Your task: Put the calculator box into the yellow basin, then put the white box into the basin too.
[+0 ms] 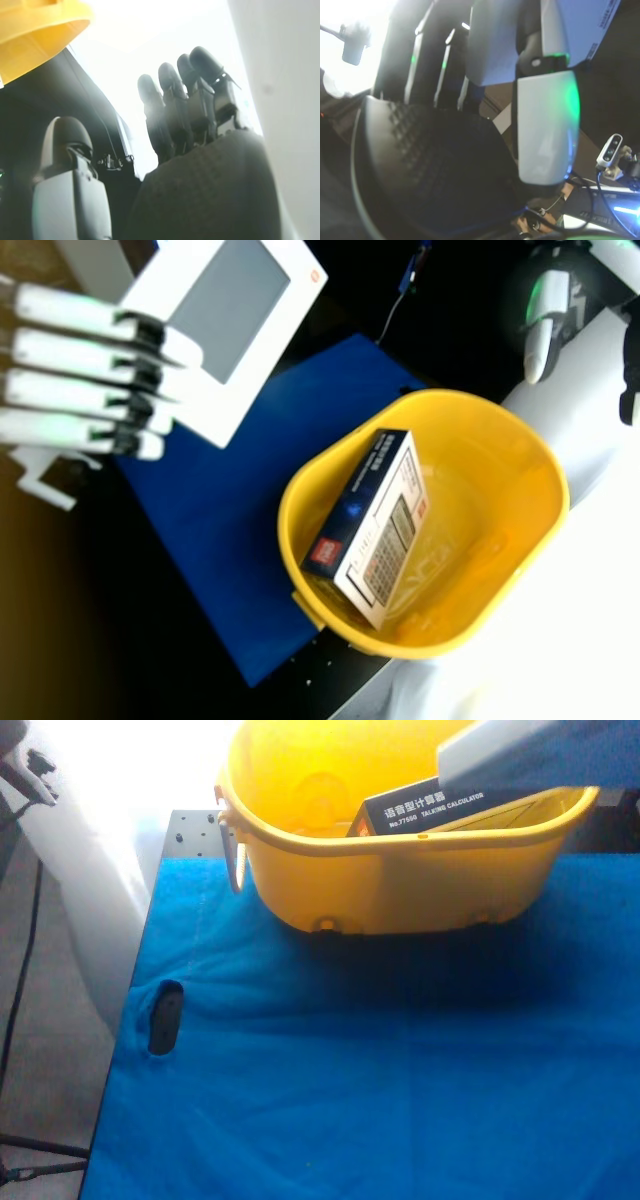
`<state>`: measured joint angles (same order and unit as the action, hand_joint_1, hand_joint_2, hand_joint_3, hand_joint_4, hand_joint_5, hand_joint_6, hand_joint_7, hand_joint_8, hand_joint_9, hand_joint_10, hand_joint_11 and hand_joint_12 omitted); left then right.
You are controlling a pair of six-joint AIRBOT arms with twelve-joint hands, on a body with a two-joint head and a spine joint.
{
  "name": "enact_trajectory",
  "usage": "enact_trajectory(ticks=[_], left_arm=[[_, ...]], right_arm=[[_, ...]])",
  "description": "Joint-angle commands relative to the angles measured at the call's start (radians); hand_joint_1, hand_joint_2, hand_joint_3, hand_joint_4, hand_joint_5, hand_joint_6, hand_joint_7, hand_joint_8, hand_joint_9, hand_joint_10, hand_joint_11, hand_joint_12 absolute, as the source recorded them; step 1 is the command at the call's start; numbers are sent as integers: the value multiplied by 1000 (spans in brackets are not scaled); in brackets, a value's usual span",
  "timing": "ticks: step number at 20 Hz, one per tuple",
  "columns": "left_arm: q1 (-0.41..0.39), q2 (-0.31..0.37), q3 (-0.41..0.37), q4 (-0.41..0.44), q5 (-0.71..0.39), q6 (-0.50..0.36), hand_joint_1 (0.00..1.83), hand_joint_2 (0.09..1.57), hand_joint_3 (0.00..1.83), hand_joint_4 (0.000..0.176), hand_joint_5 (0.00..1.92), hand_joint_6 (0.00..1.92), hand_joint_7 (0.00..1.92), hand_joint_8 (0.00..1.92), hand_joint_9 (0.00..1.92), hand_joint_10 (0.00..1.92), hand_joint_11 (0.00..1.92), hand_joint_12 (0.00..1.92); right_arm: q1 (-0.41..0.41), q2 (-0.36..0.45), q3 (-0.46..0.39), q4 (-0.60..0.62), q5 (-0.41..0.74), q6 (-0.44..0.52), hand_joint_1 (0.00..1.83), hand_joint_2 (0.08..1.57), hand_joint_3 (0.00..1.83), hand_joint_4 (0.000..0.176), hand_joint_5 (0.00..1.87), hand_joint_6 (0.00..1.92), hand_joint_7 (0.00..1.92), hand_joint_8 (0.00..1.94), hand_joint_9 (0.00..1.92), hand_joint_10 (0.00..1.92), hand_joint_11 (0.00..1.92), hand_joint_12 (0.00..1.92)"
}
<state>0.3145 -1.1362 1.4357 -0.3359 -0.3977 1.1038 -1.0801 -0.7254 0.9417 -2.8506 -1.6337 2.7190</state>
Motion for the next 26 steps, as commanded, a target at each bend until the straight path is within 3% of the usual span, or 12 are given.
enact_trajectory(ticks=[1,6,12,16,19,24,25,26], left_arm=[[-8,-2,8,1,-113,-4,758,1059,1,0,659,7,504,0,247,492,0,1522],[-5,-26,25,-1,-109,-4,758,1048,0,0,638,5,472,3,228,482,0,1515],[16,-24,33,-10,-111,-4,790,1057,3,0,637,9,469,9,211,490,0,1502],[9,-25,35,-16,-120,-4,824,1068,0,0,661,18,507,19,221,525,0,1515],[-2,-24,36,-19,-135,-4,748,1101,8,0,629,3,491,6,207,539,0,1482],[-9,-14,27,-17,-157,-4,749,1064,0,0,647,9,492,2,127,727,0,1463],[-19,-14,20,-11,-158,-4,805,1049,0,0,666,16,475,7,71,730,0,1424],[-21,-14,19,-10,-157,-4,805,1049,0,0,666,16,475,7,71,730,0,1424]], right_arm=[[25,-2,13,8,-121,7,1390,1074,0,0,995,856,1127,764,967,1172,793,1406],[161,-34,89,-13,-14,-3,1390,1077,1,0,982,856,1124,779,962,1185,792,1406],[425,-163,220,-160,245,-9,1390,1077,1,0,982,856,1124,779,962,1185,792,1406],[469,-192,255,-161,309,-11,1390,1074,0,0,995,857,1126,765,967,1173,793,1407],[499,-201,271,-161,348,-43,1390,1074,0,0,995,857,1126,765,967,1173,793,1407],[562,-253,314,-161,430,-81,1390,1073,0,0,1000,837,1126,771,966,1176,793,1407],[571,-254,314,-161,444,-81,1232,1150,3,0,999,932,840,1289,761,1297,602,1724],[573,-254,314,-161,447,-81,1232,1150,3,0,999,932,840,1289,761,1297,602,1724]])
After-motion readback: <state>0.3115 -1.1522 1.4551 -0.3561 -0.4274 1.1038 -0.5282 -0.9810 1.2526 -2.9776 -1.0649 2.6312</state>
